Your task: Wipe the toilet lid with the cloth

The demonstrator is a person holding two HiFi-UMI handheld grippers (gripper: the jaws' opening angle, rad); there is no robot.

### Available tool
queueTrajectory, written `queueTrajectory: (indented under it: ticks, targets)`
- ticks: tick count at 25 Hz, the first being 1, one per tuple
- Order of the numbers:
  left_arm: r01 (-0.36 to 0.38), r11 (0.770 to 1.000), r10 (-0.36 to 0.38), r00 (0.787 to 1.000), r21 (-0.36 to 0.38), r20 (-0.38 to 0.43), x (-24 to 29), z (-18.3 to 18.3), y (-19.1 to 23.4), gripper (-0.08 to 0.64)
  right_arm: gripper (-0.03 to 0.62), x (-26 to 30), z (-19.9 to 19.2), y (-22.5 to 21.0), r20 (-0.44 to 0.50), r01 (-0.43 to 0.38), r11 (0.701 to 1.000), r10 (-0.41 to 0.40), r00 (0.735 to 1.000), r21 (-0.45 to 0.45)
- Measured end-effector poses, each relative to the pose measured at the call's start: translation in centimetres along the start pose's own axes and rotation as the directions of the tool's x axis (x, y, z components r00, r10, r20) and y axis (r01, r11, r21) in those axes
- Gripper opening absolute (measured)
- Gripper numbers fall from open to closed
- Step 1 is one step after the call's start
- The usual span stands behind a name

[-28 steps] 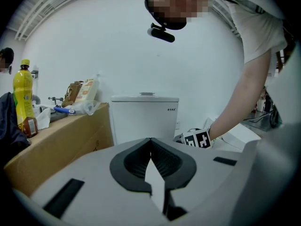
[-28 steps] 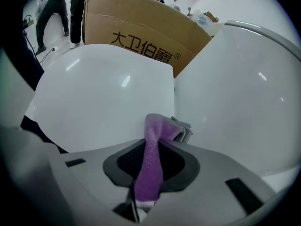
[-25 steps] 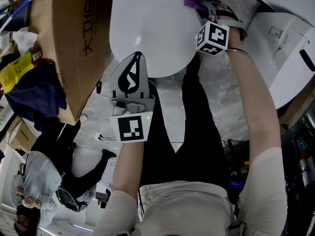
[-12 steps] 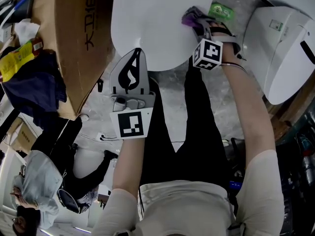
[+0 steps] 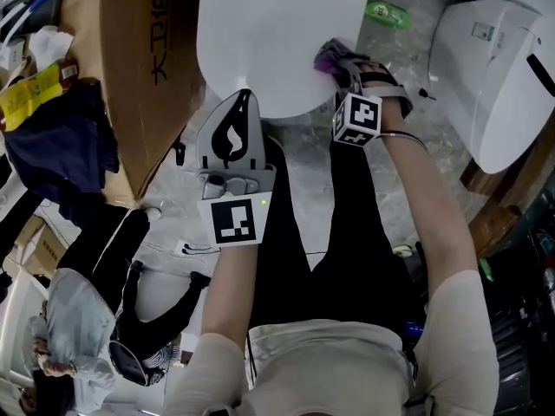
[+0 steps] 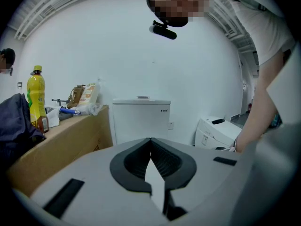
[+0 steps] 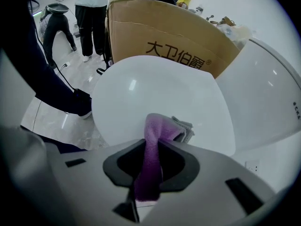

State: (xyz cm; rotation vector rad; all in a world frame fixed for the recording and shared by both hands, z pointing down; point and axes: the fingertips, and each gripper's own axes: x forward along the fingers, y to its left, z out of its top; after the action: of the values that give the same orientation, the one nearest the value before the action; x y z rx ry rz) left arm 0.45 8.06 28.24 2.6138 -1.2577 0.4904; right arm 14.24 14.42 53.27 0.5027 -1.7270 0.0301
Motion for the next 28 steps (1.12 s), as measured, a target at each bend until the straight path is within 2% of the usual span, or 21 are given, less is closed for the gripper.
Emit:
queueTrajectory:
  ticks: [10, 15, 18, 20, 22, 28]
  targets:
    - [0.022, 1.0, -0.022, 1.0, 0.007, -0.002, -0.5, -0.4, 0.0, 0.015, 0.087, -1.0, 1.3, 5.4, 0.016, -0.063, 0.998, 0.063, 0.998, 0.024]
    - [0.023, 1.0, -0.023, 1.0, 0.003, 0.002, -0.5, 0.0, -0.2, 0.015, 0.087, -1.6, 1.7, 7.8, 0.02, -0.139, 0.99, 0.139, 0.99, -0.001]
    - [0.023, 1.0, -0.023, 1.0, 0.001, -0.002, -0.2, 0.1, -0.1, 0.015, 0.087, -2.0, 1.9, 8.0, 0.017, -0.195, 0.98, 0.194, 0.981, 0.029]
    - [0.025, 1.0, -0.025, 1.0, 0.003, -0.002, 0.0, 0.3, 0.0, 0.015, 0.086, -2.5, 2.2, 6.6, 0.023, -0.186, 0.98, 0.184, 0.983, 0.067]
    - [0.026, 1.0, -0.026, 1.0, 0.005, -0.008, 0.1, 0.2, 0.1, 0.015, 0.087, -3.0, 2.7, 4.0, 0.036, -0.138, 0.988, 0.136, 0.99, 0.075]
    - [0.005, 1.0, -0.005, 1.0, -0.021, -0.001, 0.5, 0.6, 1.0, 0.015, 0.087, -3.8, 4.3, -5.4, 0.048, -0.01, 1.0, 0.008, 0.999, 0.023]
